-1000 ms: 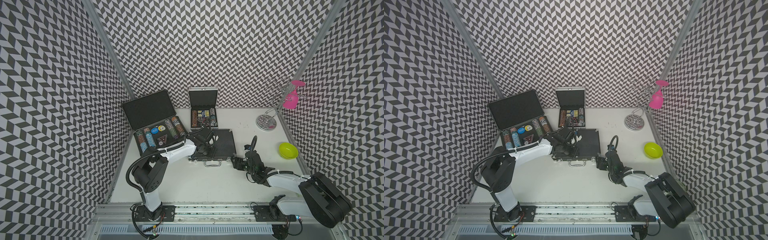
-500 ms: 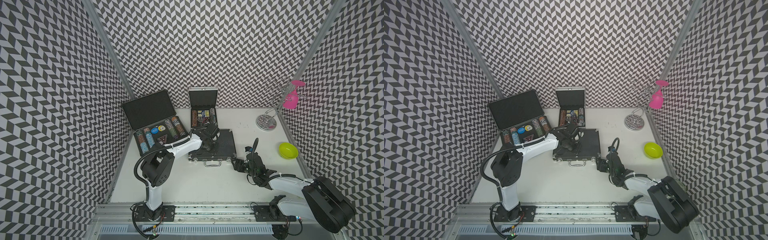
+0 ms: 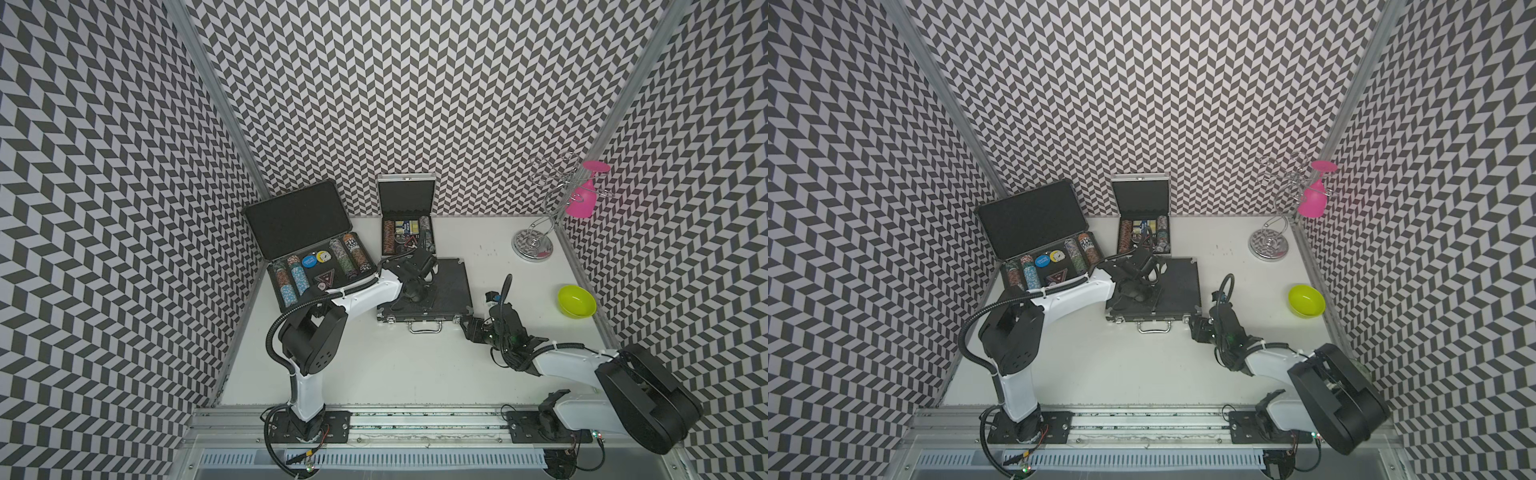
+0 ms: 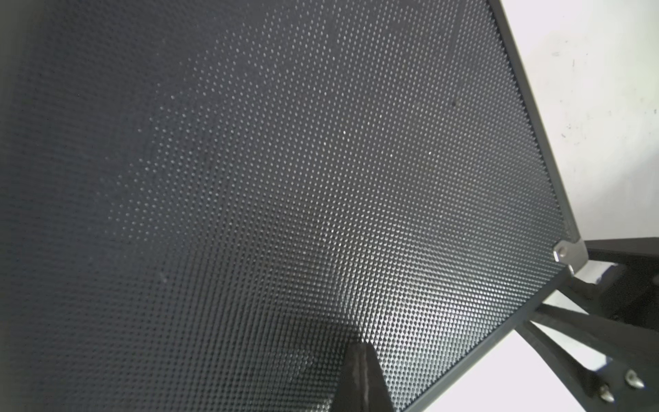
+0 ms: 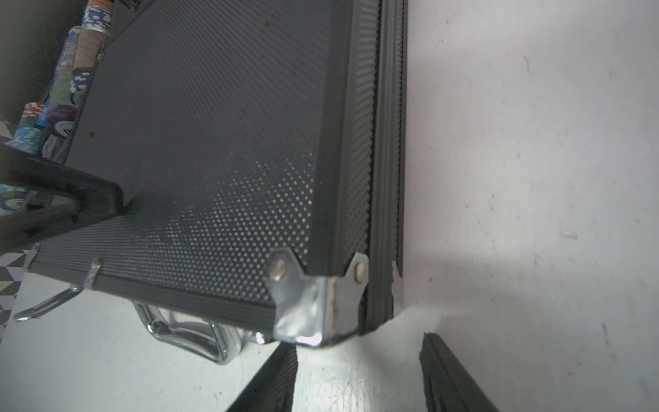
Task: Close the poker set cases
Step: Fasten the fastener on the poker set case.
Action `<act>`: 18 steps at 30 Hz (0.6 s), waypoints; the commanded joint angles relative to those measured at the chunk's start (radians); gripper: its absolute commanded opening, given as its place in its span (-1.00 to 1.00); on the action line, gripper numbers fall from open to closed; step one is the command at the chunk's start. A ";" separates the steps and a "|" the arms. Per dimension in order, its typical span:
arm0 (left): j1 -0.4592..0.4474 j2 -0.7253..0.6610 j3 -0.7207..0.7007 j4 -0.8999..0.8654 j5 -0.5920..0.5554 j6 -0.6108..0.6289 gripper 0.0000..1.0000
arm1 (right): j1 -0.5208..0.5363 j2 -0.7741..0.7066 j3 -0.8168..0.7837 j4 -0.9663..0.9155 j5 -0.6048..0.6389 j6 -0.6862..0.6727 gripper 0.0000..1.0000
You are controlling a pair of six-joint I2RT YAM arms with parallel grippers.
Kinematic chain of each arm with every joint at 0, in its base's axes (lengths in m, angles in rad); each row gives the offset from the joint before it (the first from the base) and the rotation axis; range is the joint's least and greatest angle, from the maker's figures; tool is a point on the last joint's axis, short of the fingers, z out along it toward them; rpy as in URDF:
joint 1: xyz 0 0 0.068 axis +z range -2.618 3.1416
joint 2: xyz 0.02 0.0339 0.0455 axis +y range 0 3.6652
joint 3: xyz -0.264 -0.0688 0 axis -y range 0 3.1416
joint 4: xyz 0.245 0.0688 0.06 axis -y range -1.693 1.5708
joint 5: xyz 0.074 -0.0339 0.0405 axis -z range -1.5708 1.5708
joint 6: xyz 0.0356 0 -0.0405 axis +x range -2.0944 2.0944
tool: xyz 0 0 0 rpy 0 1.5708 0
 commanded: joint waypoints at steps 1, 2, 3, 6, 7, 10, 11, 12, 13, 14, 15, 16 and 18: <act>0.001 0.012 -0.042 -0.071 0.025 0.019 -1.00 | 0.003 0.041 0.004 -0.053 0.029 0.020 0.09; 0.000 0.014 -0.042 -0.072 0.030 0.022 -1.00 | 0.003 0.048 0.009 -0.053 0.029 0.019 0.07; 0.001 0.014 -0.043 -0.074 0.035 0.023 -1.00 | 0.003 0.057 0.013 -0.053 0.029 0.020 0.04; 0.001 0.008 -0.049 -0.076 0.047 0.028 -1.00 | 0.003 0.073 0.019 -0.050 0.036 0.021 0.00; 0.001 0.007 -0.052 -0.076 0.047 0.030 -1.00 | 0.003 0.078 0.021 -0.051 0.039 0.021 -0.02; 0.002 0.003 -0.054 -0.080 0.048 0.032 -1.00 | 0.003 0.081 0.023 -0.065 0.056 0.032 -0.09; 0.002 0.002 -0.055 -0.080 0.048 0.033 -1.00 | 0.003 0.079 0.026 -0.076 0.065 0.036 -0.13; 0.002 0.002 -0.057 -0.080 0.049 0.033 -1.00 | 0.003 0.078 0.026 -0.080 0.070 0.040 -0.17; 0.002 0.002 -0.058 -0.080 0.049 0.034 -1.00 | 0.003 0.073 0.025 -0.086 0.077 0.044 -0.19; 0.002 0.003 -0.059 -0.082 0.048 0.034 -1.00 | 0.003 0.071 0.024 -0.089 0.080 0.044 -0.21; 0.003 0.002 -0.061 -0.081 0.048 0.036 -1.00 | 0.004 0.068 0.025 -0.097 0.085 0.048 -0.24; 0.002 0.001 -0.061 -0.081 0.049 0.035 -1.00 | 0.003 0.066 0.025 -0.100 0.089 0.049 -0.28; 0.002 0.002 -0.059 -0.083 0.050 0.036 -1.00 | 0.003 0.076 0.027 -0.097 0.088 0.050 -0.30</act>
